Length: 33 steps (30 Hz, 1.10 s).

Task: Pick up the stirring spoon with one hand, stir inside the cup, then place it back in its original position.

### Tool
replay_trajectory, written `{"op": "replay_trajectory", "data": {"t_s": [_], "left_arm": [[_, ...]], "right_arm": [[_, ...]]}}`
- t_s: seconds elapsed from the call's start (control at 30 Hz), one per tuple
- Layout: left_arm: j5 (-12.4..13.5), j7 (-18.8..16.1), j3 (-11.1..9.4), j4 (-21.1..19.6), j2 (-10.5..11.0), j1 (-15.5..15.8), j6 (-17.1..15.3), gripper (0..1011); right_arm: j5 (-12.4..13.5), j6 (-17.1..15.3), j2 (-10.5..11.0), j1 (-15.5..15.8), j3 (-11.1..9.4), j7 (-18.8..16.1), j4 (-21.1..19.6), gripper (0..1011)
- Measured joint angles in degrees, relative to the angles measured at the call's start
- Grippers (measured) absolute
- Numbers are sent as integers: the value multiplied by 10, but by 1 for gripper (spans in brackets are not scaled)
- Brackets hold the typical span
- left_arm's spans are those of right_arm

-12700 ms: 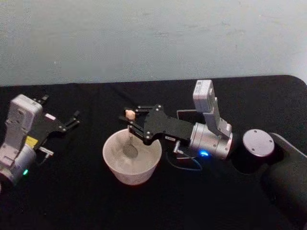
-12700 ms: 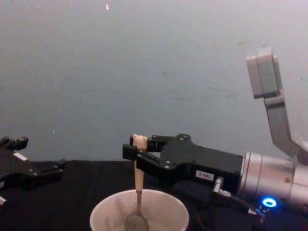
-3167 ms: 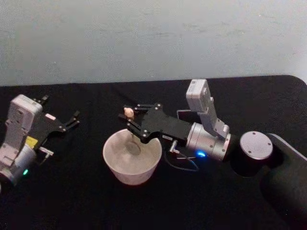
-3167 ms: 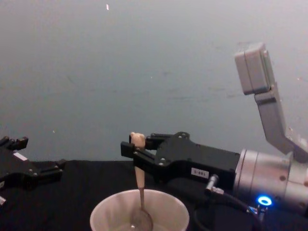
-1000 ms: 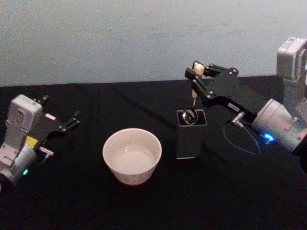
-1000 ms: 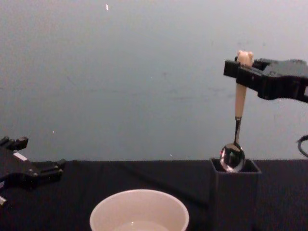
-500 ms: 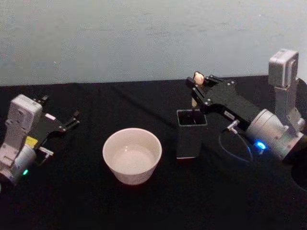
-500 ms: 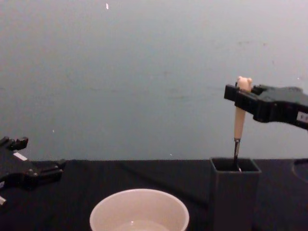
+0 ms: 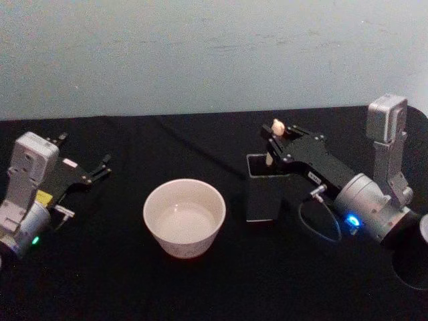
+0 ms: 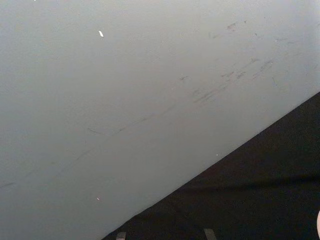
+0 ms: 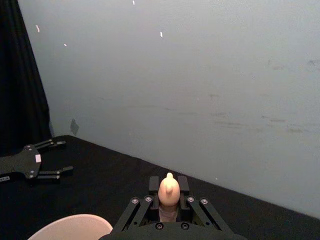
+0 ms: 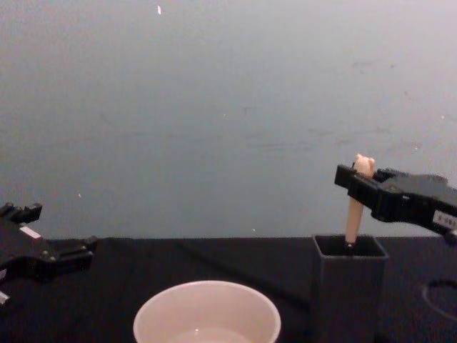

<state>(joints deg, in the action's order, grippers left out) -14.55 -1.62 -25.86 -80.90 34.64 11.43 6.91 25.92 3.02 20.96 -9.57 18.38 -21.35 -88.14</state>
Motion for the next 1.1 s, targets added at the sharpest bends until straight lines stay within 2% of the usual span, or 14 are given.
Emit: {"op": "replay_trajectory", "data": {"t_s": [0.5,1.1], "left_arm": [[0,0,0,0,0,0,0,1001],[0,0,0,0,0,0,0,1001]], "right_arm": [[-17,7,-18,7,-5,6,29,212],[-27,-5,-21,6,-5,5,37,212]]}}
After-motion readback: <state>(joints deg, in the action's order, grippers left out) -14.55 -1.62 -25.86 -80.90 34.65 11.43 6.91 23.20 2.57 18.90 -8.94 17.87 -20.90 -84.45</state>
